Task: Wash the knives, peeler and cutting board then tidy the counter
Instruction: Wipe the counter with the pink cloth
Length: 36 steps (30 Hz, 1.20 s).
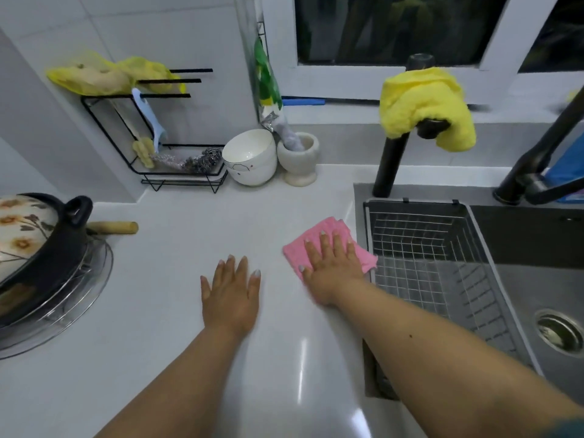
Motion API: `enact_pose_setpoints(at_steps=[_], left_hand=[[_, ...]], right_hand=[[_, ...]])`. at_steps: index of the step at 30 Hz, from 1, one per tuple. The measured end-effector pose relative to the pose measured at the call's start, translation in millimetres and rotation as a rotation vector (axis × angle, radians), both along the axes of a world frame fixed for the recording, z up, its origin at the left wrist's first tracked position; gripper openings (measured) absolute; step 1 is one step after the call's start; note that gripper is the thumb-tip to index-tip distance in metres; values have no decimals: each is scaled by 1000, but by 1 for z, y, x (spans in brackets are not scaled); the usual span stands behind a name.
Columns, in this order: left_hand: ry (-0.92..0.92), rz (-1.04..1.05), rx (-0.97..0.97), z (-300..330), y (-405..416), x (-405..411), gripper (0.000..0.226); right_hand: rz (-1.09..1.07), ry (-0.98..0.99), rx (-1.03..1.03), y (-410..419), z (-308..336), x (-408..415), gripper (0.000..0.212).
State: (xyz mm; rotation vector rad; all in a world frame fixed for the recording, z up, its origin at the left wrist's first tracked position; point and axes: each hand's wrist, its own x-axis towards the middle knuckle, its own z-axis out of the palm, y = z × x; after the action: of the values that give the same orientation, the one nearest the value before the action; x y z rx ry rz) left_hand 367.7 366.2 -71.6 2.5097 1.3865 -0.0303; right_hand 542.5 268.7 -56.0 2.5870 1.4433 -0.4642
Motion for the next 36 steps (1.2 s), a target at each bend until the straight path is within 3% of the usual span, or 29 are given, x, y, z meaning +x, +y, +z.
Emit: enact_pose_setpoints(at_steps=[9,15,18,22,25,30,36], left_hand=[[-75,21,139,-9,-1,4,88],[-106,36,162,-11,2,3,81],[-122,48,144,-10,4,2,84],[-327,78,47,-10,9,-4,81],[-558,153,-98,-4,11,-15,55],[-315,160,181,-2,16,-68,82],[-197,200,157,-17,20,-86,90]], right_hand=[[-4,13,4,72,1,75,62],[79,-4,17,116,-5,52,61],[228,2,67,103,-8,23,59],[406,79,144,49,-7,-11,58],[432,123,106,10,3,7,59],[193,49,81,10,16,64,59],[55,34,6,82,5,57,64]])
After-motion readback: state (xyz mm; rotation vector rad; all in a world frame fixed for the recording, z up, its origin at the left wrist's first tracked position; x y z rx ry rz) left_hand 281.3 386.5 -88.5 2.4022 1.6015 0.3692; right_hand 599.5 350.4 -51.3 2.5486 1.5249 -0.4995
